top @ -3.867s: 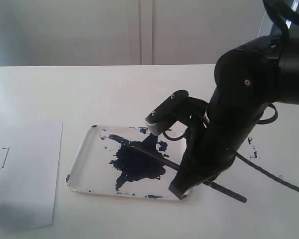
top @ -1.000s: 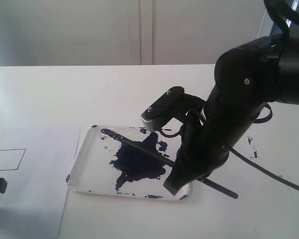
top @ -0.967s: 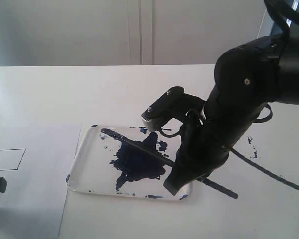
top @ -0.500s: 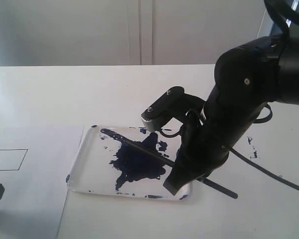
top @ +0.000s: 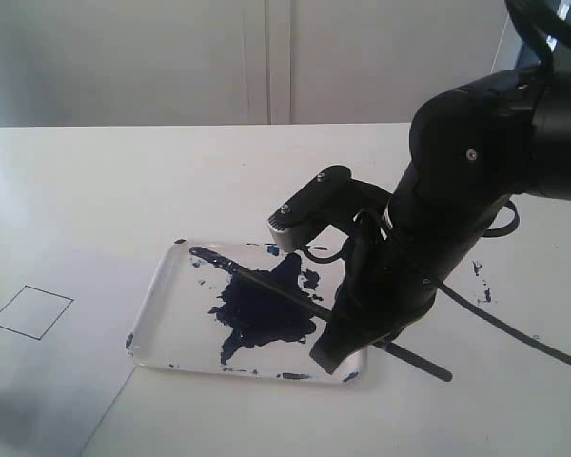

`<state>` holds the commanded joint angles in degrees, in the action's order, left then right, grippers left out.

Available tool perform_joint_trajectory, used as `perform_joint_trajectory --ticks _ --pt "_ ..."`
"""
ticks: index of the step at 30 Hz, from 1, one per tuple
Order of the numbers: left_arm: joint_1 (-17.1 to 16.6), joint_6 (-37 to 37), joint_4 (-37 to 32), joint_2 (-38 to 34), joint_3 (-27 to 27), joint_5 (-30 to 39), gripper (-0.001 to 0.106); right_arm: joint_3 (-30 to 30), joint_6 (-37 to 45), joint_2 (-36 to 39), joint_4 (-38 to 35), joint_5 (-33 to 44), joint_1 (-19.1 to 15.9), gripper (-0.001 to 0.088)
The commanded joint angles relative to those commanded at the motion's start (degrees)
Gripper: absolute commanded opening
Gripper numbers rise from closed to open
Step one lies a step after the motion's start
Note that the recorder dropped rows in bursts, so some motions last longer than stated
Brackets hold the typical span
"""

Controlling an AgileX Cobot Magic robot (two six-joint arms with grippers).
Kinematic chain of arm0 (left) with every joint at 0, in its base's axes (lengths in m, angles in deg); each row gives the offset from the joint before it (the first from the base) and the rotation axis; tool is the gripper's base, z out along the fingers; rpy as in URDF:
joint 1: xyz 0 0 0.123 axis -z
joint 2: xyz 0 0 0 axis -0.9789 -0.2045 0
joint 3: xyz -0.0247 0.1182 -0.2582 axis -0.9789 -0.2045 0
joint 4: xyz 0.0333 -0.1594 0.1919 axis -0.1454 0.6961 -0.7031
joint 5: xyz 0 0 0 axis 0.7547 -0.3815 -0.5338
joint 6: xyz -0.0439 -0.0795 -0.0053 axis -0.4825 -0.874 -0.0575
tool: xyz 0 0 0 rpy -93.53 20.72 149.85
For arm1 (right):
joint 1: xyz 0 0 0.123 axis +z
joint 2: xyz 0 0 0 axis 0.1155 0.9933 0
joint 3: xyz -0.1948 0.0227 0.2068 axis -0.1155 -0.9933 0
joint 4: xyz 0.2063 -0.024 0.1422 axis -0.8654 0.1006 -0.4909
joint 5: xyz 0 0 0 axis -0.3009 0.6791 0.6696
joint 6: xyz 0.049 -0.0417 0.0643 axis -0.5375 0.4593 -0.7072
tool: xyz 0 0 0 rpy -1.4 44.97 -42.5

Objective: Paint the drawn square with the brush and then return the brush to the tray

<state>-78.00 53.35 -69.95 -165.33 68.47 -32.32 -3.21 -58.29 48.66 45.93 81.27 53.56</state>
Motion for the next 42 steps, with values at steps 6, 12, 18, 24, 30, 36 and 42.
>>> perform_joint_trajectory --ticks 6,12,18,24,30,36,42 --pt "0.00 -1.42 -0.15 1.44 0.00 -0.60 0.040 0.00 0.00 0.00 -0.12 0.00 0.00 0.0000" --pt "0.00 -1.42 -1.62 5.95 0.00 -1.39 0.040 0.00 0.00 0.00 -0.12 0.00 0.00 0.0000" --pt "0.00 -1.42 -3.18 11.14 0.00 -2.80 0.040 0.00 0.00 0.00 -0.12 0.00 0.00 0.0000" --pt "0.00 -1.69 -2.56 14.33 0.00 -3.85 0.040 0.00 0.00 0.00 -0.12 0.00 0.00 0.0000" --pt "0.00 0.09 -6.06 15.02 0.00 -2.94 0.040 0.00 0.00 0.00 -0.12 0.00 0.00 0.0000" --pt "0.00 4.18 -8.54 15.02 0.00 -3.53 0.040 0.00 0.51 0.00 -0.11 0.00 0.00 0.0000" --pt "0.00 1.47 -8.42 13.79 0.00 -4.96 0.040 0.00 0.45 0.00 -0.35 0.24 0.00 0.0000"
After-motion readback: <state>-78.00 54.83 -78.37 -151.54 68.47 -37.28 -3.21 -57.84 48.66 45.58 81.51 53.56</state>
